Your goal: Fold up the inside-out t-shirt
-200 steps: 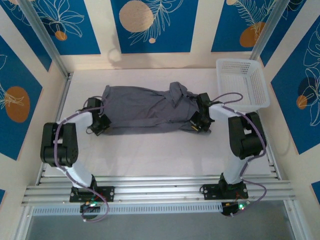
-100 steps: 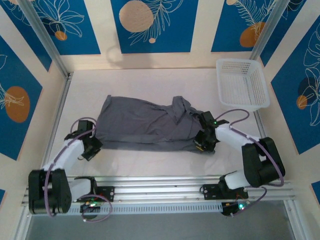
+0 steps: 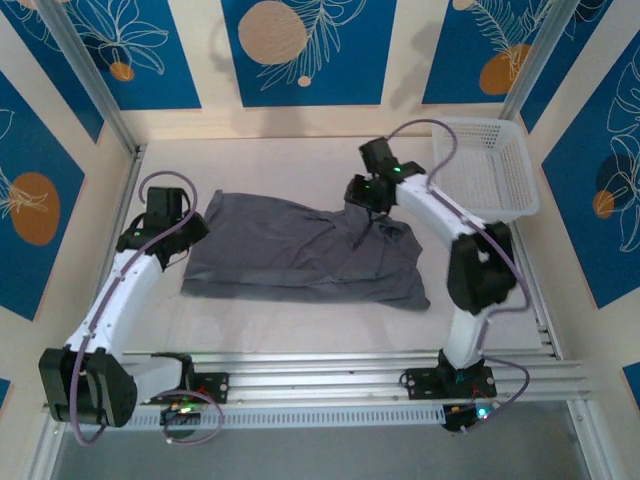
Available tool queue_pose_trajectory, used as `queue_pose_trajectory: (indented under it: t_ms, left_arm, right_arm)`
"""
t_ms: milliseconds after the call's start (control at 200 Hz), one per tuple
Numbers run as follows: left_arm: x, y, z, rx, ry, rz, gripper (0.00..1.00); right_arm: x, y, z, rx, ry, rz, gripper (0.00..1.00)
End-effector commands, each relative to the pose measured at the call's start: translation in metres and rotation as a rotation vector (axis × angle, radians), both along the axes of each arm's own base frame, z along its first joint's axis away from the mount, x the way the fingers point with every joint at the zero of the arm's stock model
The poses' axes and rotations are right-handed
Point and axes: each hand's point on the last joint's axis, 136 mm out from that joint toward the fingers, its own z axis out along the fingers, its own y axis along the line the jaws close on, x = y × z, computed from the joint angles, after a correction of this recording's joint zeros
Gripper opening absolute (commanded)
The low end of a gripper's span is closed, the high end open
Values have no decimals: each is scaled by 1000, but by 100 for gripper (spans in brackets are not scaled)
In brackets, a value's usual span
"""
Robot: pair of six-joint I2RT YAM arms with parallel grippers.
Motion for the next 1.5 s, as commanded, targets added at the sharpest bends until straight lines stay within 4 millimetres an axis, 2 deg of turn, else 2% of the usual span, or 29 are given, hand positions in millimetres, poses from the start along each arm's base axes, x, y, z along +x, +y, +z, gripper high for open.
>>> queue_pose_trajectory:
  t_ms: [0,110,315,430,570,715,815,940,1075,1255,1435,1495]
  left_arm:
    - [-2,2,-5,37,23,-14,31]
    - [-7,3,-14,51,56,-18,35]
    - [-11,5,-27,61,99,-18,37]
    - [-10,6,-28,65,108,-5,38]
    - [-8,9,-29,80,121,0,38]
    - [-10,10,-34,91,139,3,38]
    - [-11,10,-37,88,147,-1,38]
    - [-12,9,-39,90,152,-6,38]
    - [-12,9,-42,87,152,-3,39]
    - [-9,7,-41,80,153,-16,39]
    - [-10,9,-38,91,149,-13,39]
    - [-11,9,-39,91,151,-12,39]
  right_arm:
    - [-11,-10,-47,-198,153,36,49]
    - [-14,-7,-65,-221,202,38,48]
    - [-25,-3,-84,-208,262,41,33]
    - [-26,-1,-87,-207,270,42,19]
    - [-25,0,-86,-219,273,51,15]
    - [-24,-2,-83,-231,262,60,1]
    - [-25,-3,-73,-262,239,76,4]
    - [-37,-12,-68,-394,200,102,38]
    - [-49,-16,-74,-495,196,134,48]
    - [-49,-17,-87,-516,209,123,47]
    - [-48,-11,-92,-466,226,112,29]
    - [-47,-11,-90,-451,230,105,21]
